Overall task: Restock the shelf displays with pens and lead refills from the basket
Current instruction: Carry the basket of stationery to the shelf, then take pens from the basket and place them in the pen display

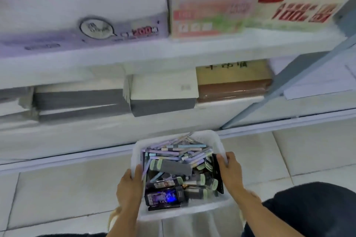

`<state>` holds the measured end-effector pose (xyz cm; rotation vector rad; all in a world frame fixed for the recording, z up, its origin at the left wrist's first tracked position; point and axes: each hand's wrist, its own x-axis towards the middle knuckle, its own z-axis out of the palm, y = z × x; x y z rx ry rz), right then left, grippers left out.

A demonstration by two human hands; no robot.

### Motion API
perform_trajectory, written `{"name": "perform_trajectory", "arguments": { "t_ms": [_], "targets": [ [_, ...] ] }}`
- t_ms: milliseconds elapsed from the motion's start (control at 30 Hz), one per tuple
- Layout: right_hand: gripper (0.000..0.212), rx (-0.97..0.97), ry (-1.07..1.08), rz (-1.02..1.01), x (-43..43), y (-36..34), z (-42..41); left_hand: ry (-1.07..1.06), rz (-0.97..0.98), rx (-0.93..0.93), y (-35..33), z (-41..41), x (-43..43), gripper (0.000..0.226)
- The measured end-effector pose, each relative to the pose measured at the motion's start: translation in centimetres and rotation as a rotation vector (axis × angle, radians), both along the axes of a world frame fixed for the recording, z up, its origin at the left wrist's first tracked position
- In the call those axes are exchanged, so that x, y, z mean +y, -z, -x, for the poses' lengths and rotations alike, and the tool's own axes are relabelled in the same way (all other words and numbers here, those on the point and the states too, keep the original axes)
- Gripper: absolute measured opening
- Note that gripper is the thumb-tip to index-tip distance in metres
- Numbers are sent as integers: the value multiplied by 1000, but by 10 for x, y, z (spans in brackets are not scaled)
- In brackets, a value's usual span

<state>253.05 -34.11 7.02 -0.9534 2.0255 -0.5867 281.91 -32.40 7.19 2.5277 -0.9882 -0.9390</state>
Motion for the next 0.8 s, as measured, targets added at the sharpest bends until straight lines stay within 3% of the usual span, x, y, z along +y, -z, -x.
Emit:
{"name": "perform_trajectory", "arguments": {
  "t_ms": [267,533,600,667,733,800],
  "targets": [
    [25,26,48,33,0,124,-1,-138,100,12,111,18,-7,47],
    [23,68,-18,121,-17,152,7,-155,124,4,139,29,-11,43],
    [23,204,-43,236,-16,147,7,-97,72,-206,134,33,-15,40],
    [35,293,-140,456,-21,137,5,-5,244,-332,122,43,-21,40],
    [37,248,-443,521,-34,128,3,277,453,-276,114,54,-26,32],
    [41,233,-758,376,-46,125,-4,616,459,-204,116,63,-27,23]
  ]
}}
